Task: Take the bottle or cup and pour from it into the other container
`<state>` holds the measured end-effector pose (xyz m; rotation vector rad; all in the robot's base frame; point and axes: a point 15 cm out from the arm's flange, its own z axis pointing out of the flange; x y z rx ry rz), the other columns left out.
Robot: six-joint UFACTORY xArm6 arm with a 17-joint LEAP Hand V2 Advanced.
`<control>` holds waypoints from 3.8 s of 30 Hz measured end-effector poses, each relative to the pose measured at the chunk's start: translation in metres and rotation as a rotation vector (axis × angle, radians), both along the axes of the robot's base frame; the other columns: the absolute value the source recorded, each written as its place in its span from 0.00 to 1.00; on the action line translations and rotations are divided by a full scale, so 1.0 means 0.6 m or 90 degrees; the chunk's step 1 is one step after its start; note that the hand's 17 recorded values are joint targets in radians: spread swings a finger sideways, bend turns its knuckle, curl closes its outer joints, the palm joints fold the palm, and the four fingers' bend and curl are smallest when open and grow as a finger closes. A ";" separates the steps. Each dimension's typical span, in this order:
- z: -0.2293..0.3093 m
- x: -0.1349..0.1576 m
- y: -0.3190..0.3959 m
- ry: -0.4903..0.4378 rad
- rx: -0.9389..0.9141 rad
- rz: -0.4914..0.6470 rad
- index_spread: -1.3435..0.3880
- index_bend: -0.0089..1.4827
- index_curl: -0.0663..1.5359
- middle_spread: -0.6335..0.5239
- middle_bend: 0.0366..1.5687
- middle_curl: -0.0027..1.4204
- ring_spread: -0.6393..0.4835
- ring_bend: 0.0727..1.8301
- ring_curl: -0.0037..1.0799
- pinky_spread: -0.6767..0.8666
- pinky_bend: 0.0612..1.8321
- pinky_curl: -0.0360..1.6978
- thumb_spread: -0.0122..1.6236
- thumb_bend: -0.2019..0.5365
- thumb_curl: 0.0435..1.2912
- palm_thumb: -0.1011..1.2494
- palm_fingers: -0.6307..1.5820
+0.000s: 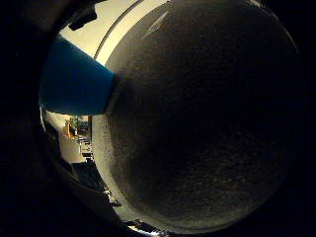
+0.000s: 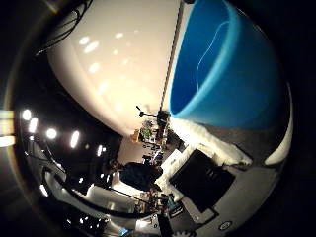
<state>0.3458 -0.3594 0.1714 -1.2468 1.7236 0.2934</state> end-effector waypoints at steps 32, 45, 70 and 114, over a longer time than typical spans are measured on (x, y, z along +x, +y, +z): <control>0.075 0.009 0.057 -0.032 0.046 0.064 0.45 0.17 0.65 0.27 0.53 0.64 0.32 0.65 0.59 0.13 0.60 0.37 0.50 0.23 0.44 0.70 0.68; 0.184 0.061 0.133 -0.053 -0.036 0.149 0.43 0.13 0.72 0.25 0.53 0.68 0.32 0.65 0.61 0.13 0.59 0.42 0.46 0.23 0.46 0.71 0.67; 0.352 0.136 0.464 0.023 -0.336 0.359 0.43 0.13 0.75 0.24 0.51 0.70 0.31 0.65 0.63 0.12 0.59 0.46 0.45 0.23 0.47 0.72 0.66; 0.383 0.211 0.735 0.147 -1.036 0.597 0.42 0.13 0.73 0.23 0.49 0.72 0.30 0.64 0.63 0.13 0.60 0.45 0.42 0.23 0.49 0.72 0.67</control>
